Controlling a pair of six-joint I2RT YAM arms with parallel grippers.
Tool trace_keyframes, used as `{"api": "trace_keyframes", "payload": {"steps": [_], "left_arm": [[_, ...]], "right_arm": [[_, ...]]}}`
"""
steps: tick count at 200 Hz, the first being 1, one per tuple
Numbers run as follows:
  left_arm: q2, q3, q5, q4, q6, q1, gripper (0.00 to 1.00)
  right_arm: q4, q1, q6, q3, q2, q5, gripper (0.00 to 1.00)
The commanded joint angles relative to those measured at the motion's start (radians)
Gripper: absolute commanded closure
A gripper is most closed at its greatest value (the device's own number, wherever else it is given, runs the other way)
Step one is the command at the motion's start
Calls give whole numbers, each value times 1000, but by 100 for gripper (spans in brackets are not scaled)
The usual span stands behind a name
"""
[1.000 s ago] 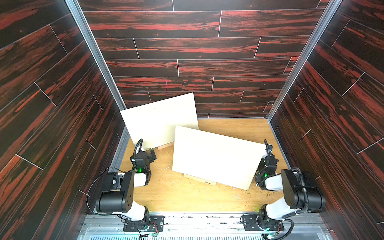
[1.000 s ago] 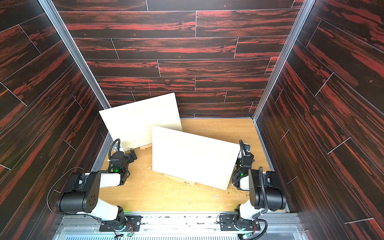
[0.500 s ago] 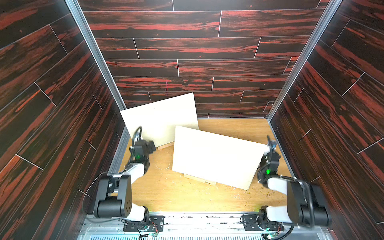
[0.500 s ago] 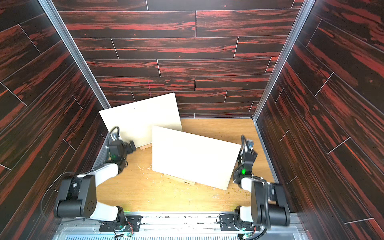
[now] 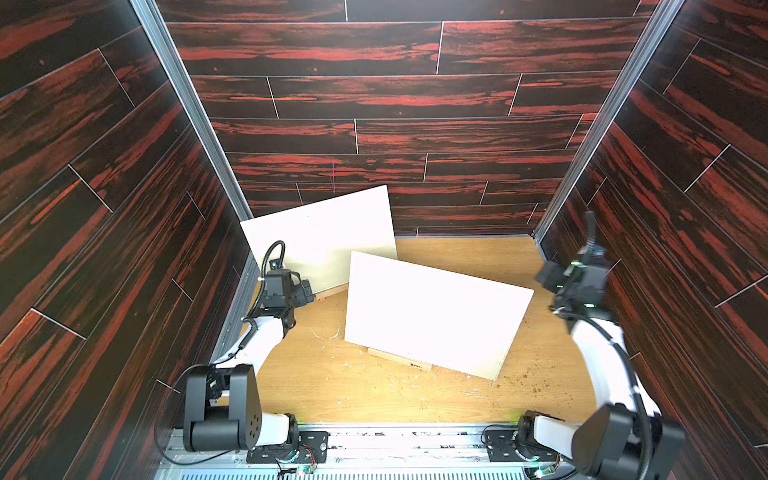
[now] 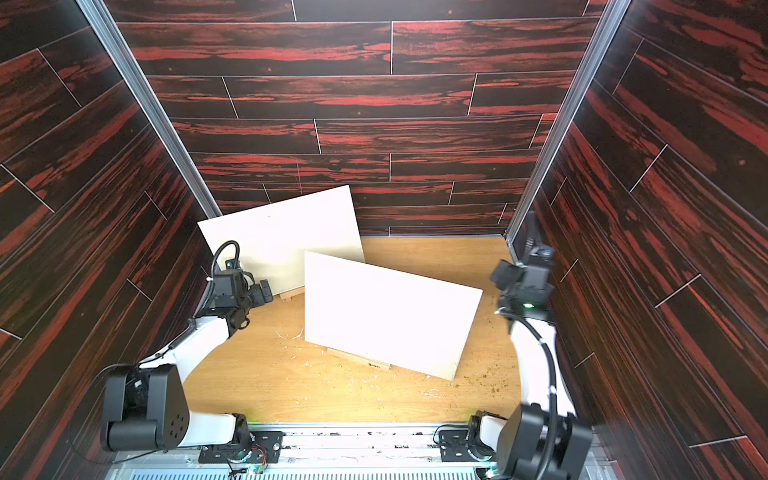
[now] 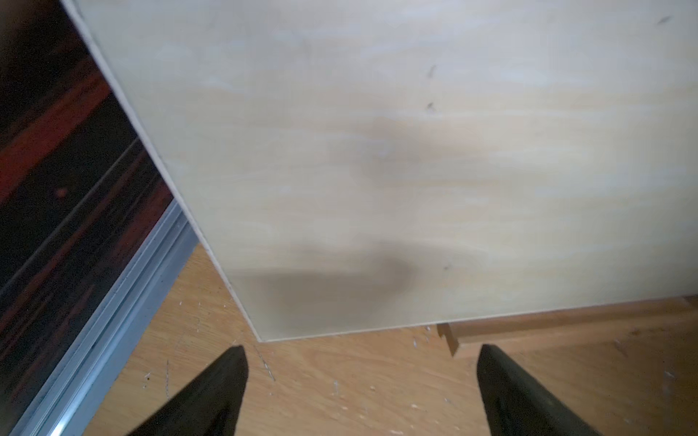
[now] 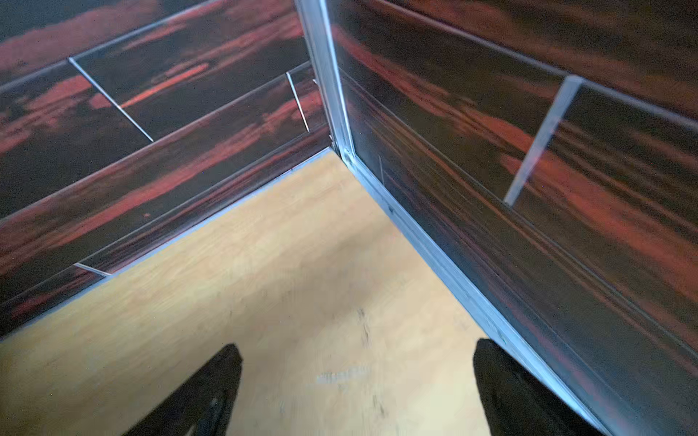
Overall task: Disassemble the easel
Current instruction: Adjust the drawing board at the center of the board.
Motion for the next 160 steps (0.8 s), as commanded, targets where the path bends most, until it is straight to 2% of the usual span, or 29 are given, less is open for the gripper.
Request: {"api": "trace_keyframes", "payload": {"steps": [1, 55, 97, 130, 151, 160], "left_arm": [[-53, 53, 59, -131, -5, 1, 3], [-97, 71, 147, -201, -13, 0, 4], [-135, 83, 193, -267, -13, -3, 5], [-164, 67, 204, -295, -28, -12, 5], [-181, 50, 226, -294, -34, -21, 5], [-188, 47, 239, -296, -35, -24, 5]], "right_arm": [[-336, -43, 47, 75, -68, -213, 1], [-537, -99, 49, 64, -216, -487, 2], [-657, -97, 77, 23, -344, -528, 2], [-752, -97, 62, 19, -427, -497, 2], [-763, -97, 38, -1, -469, -580, 2], [-761, -97, 24, -18, -476, -656, 2]]}}
